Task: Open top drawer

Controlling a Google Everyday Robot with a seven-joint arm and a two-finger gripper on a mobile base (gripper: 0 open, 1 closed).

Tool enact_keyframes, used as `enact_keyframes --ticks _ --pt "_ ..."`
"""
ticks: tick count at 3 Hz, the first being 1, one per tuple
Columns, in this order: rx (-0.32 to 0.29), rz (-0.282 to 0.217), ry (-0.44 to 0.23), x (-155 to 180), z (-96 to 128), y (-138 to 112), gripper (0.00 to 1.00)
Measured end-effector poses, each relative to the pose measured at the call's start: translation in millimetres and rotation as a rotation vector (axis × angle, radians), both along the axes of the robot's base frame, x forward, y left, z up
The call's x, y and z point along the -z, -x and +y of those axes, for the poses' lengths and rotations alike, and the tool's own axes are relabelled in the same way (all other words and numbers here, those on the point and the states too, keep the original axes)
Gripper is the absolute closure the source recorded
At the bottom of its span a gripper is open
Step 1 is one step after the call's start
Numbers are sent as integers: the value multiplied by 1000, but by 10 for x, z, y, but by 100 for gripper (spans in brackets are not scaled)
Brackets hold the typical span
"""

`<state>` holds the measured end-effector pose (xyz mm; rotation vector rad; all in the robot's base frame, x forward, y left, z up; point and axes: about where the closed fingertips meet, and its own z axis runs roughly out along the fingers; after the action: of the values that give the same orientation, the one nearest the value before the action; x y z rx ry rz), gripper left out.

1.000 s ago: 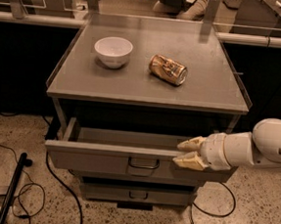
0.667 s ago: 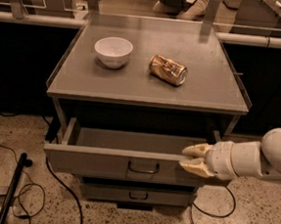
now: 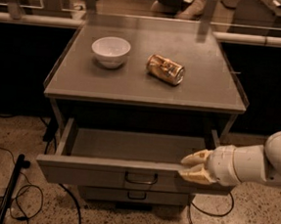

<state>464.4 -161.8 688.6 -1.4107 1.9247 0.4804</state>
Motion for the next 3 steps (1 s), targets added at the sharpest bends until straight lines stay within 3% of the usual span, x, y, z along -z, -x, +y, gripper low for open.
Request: enact_keyframes --ticks 1,2,3 --pt "14 14 9 -2 -89 233 100" --pt "14 14 9 -2 -88 233 84" --pt "14 14 9 -2 -88 233 60"
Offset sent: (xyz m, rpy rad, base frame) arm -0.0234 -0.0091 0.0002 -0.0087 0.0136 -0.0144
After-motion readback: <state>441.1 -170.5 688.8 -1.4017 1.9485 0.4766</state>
